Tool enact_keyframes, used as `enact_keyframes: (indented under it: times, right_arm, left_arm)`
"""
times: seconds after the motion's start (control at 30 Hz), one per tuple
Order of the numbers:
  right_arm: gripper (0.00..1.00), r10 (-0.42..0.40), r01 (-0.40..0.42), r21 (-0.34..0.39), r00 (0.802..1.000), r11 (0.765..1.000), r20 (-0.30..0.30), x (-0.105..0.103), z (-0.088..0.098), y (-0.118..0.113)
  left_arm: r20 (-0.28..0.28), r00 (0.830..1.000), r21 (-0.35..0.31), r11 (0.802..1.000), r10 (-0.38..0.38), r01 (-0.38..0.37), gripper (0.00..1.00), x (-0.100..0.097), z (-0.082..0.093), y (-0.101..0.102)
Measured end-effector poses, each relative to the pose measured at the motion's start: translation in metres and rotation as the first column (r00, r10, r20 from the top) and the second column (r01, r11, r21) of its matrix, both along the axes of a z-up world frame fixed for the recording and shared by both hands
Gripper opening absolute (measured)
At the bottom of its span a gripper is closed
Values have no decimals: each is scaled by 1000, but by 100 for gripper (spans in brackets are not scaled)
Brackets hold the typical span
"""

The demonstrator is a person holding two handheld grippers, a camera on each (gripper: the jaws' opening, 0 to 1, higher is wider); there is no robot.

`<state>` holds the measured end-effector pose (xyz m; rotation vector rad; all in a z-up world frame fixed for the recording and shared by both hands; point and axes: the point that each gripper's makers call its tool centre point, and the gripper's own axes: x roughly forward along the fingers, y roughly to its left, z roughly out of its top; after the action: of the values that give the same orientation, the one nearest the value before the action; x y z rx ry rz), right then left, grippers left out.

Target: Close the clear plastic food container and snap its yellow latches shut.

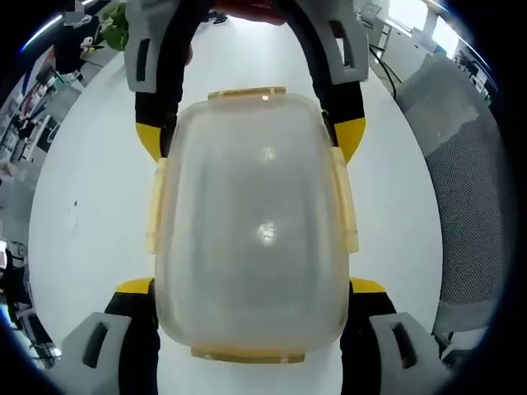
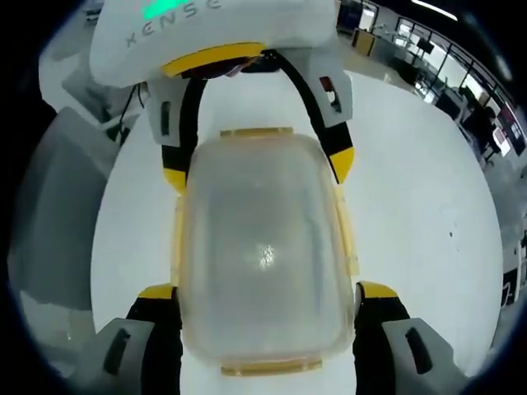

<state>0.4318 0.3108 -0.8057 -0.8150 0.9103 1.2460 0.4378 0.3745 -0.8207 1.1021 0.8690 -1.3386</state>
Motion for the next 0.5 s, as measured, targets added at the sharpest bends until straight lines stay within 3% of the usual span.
enact_keyframes:
  times: [0.1,0.33,0.5]
  right_arm:
    - [100,2,-2,32,1000,999,0,-1,6,5]
    - [97,-3,4,28,1000,1000,-17,-7,2,2]
    - [96,-72,67,86,996,994,50,5,6,1]
  left_arm:
    - [-7,1000,6,1000,4,-4,99,-4,0,0]
    - [11,1000,-21,1000,1,-1,99,-3,1,-5]
    - [39,998,-69,996,52,-49,96,1,6,-3]
